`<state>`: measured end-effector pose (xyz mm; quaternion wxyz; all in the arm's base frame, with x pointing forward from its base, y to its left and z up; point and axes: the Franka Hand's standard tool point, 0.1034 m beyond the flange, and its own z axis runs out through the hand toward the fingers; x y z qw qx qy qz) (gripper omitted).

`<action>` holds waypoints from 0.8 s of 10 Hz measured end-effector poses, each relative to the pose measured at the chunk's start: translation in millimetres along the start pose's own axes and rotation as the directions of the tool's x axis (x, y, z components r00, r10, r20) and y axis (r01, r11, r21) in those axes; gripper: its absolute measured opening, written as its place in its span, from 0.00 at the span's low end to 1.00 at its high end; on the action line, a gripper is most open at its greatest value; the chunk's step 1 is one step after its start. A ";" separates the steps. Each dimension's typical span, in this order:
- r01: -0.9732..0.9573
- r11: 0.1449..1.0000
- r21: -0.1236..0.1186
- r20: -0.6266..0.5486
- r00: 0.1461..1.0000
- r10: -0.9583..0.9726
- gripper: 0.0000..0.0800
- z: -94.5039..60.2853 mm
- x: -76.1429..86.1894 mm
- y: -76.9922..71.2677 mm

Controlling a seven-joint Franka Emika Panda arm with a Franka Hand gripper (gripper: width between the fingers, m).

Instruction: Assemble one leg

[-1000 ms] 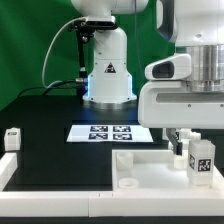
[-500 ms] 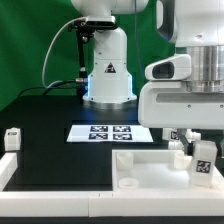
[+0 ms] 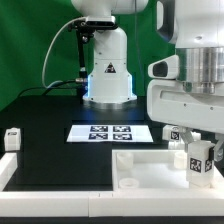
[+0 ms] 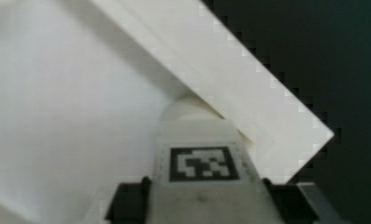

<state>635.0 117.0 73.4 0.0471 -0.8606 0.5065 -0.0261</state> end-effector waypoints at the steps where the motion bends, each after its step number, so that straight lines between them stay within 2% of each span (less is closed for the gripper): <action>1: -0.224 0.975 0.007 0.030 0.974 0.224 0.36 -0.3 -0.6 -1.0; 2: -0.374 0.927 0.004 0.052 0.926 0.374 0.36 -1.9 -0.1 -3.2; 3: -0.433 0.901 0.006 0.057 0.900 0.432 0.36 -1.6 0.6 -3.3; 6: -0.418 0.908 0.009 0.055 0.907 0.417 0.36 -0.6 0.0 -3.1; 7: -0.373 0.928 0.012 0.053 0.927 0.372 0.59 -0.7 0.8 -2.9; 8: -0.244 0.970 0.019 0.051 0.969 0.242 0.73 -1.0 3.9 -2.2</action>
Offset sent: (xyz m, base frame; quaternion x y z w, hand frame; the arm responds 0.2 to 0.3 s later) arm 0.0074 -0.0031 0.0016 0.0334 0.0067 0.1389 0.9897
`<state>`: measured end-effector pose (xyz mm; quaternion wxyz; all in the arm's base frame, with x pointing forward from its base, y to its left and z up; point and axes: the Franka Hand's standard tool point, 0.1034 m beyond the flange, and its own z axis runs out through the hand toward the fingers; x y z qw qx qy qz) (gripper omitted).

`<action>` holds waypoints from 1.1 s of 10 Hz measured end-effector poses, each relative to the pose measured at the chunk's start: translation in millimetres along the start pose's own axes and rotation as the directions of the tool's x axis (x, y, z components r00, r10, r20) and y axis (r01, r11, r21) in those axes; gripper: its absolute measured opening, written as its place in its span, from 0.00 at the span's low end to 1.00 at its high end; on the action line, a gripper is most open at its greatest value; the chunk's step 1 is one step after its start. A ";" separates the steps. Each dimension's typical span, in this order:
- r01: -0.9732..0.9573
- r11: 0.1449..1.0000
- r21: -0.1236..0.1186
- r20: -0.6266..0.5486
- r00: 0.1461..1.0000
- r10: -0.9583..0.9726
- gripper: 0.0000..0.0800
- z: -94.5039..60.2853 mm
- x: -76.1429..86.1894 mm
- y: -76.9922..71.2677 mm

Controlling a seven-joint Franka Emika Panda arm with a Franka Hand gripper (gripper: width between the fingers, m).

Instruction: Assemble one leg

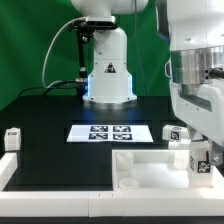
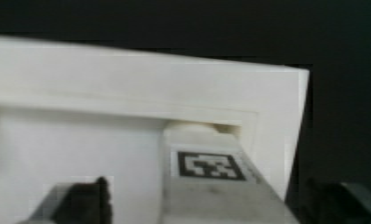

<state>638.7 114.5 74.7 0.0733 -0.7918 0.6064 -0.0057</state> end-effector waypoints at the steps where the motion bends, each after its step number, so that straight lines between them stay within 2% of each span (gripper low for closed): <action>1: 0.176 0.984 -0.002 0.001 0.984 -0.176 0.73 -0.9 3.3 -0.1; 2: 0.326 0.945 -0.016 0.014 0.945 -0.326 0.80 0.0 2.7 2.9; 3: 0.399 0.917 -0.023 0.023 0.917 -0.399 0.81 1.3 1.3 5.2; 6: 0.544 0.839 -0.018 0.025 0.839 -0.543 0.81 1.2 2.6 5.1; 7: 0.643 0.766 -0.022 0.022 0.766 -0.643 0.81 1.0 3.0 5.0; 8: 0.788 0.615 -0.034 0.014 0.615 -0.788 0.81 0.7 0.4 2.8; 9: 0.854 0.519 -0.032 0.007 0.520 -0.854 0.81 2.1 -2.1 0.8; 10: 0.824 0.566 -0.030 0.007 0.567 -0.824 0.81 2.3 -1.3 1.1; 11: 0.814 0.580 -0.031 0.006 0.580 -0.815 0.69 2.3 -1.1 1.1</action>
Offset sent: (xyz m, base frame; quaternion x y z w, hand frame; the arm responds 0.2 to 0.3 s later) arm 0.0000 0.0000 0.0000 0.0000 0.0000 -0.1938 0.9810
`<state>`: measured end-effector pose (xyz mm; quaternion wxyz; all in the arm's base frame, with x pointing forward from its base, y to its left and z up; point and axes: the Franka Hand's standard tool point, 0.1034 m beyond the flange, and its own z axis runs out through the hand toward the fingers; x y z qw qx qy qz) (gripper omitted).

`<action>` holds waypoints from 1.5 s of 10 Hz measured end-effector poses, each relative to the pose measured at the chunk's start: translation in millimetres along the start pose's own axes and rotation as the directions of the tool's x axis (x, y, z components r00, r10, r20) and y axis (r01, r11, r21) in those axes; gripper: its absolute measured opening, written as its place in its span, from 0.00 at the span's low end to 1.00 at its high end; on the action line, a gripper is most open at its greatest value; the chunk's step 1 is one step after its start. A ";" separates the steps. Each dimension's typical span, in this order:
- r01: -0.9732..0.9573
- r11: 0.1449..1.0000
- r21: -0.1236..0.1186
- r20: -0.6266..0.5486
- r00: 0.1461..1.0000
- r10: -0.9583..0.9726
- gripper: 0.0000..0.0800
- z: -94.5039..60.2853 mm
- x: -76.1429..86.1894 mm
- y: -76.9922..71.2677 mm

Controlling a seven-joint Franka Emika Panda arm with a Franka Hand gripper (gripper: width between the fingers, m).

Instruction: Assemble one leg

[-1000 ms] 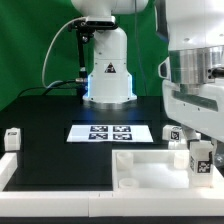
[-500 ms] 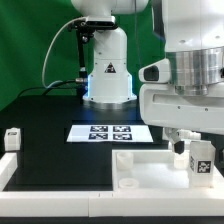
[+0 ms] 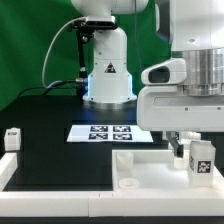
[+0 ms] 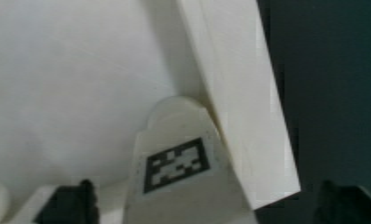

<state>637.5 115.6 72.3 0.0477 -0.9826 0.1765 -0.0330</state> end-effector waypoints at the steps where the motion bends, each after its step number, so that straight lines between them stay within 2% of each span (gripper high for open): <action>1: 0.001 1.000 0.000 0.000 1.000 -0.001 0.50 0.0 0.1 0.1; 2: -0.044 0.999 0.000 0.000 0.999 0.044 0.50 0.1 0.0 0.1; 3: -0.125 0.992 -0.003 0.001 0.992 0.125 0.36 0.6 0.2 2.4; 6: -0.427 0.904 -0.003 0.001 0.904 0.427 0.36 1.3 -0.2 2.2; 7: -0.538 0.843 -0.003 0.002 0.843 0.538 0.36 1.5 -0.4 1.8; 9: -0.796 0.606 0.013 0.013 0.606 0.796 0.36 1.9 0.3 -0.2; 11: -0.914 0.404 0.022 0.042 0.405 0.913 0.36 1.9 0.9 -1.1; 13: -0.937 0.348 0.020 0.047 0.348 0.936 0.36 2.1 0.2 -2.4; 14: -0.937 0.348 0.020 0.047 0.348 0.936 0.48 2.2 0.1 -2.3; 15: -0.915 0.402 0.018 0.043 0.403 0.914 0.48 2.4 -0.7 -2.3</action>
Offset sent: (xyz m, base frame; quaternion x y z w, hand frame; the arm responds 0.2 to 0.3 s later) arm 0.0000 0.0000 0.0000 0.0000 0.0000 0.1938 0.9810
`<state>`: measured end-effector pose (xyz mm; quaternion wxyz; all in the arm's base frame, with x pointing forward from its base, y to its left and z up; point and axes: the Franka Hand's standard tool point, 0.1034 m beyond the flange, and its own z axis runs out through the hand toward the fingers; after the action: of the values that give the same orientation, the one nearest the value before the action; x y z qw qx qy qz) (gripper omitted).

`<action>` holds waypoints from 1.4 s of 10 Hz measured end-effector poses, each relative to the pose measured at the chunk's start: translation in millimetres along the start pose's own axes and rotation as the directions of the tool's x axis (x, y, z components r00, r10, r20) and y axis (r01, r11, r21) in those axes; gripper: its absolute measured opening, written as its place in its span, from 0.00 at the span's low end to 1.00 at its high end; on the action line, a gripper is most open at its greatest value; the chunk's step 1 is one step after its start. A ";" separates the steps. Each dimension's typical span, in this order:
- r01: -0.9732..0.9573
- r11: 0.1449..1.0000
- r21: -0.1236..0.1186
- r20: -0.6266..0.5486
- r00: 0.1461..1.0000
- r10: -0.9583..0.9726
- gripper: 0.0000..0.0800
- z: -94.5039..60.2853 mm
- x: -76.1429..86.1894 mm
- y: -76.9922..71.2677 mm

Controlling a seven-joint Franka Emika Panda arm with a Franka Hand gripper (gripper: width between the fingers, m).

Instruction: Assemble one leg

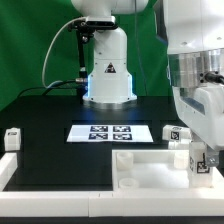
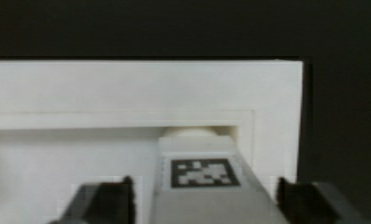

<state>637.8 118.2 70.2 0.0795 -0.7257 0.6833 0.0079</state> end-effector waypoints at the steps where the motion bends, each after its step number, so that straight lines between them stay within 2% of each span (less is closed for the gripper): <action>1: 0.086 0.996 -0.006 0.000 0.996 -0.086 0.70 -0.4 -1.4 0.9; 2: 0.274 0.962 -0.003 0.001 0.962 -0.274 0.70 -3.9 0.4 -0.5; 3: 0.418 0.909 -0.003 0.000 0.909 -0.418 0.79 -4.6 0.9 -0.6; 7: 0.626 0.780 -0.004 0.001 0.780 -0.626 0.81 -3.6 1.3 0.0; 9: 0.752 0.659 -0.007 0.000 0.659 -0.752 0.81 -3.3 2.4 0.1; 10: 0.869 0.493 -0.038 -0.007 0.494 -0.870 0.81 -2.5 3.6 0.5; 11: 0.937 0.345 -0.050 -0.024 0.344 -0.939 0.81 -2.3 4.9 -1.5; 12: 0.964 0.261 -0.048 -0.042 0.259 -0.965 0.81 -1.4 6.6 -2.7; 13: 0.950 0.310 -0.046 -0.042 0.308 -0.950 0.81 -1.1 6.3 -2.2; 14: 0.949 0.311 -0.047 -0.043 0.309 -0.950 0.68 -1.1 6.8 -2.3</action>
Offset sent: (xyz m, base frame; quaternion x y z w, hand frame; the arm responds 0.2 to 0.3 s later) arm -0.0158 0.0059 0.0009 -0.0369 -0.0081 -0.3278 0.9440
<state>640.5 111.4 70.7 0.0433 -0.9890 0.1291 -0.0583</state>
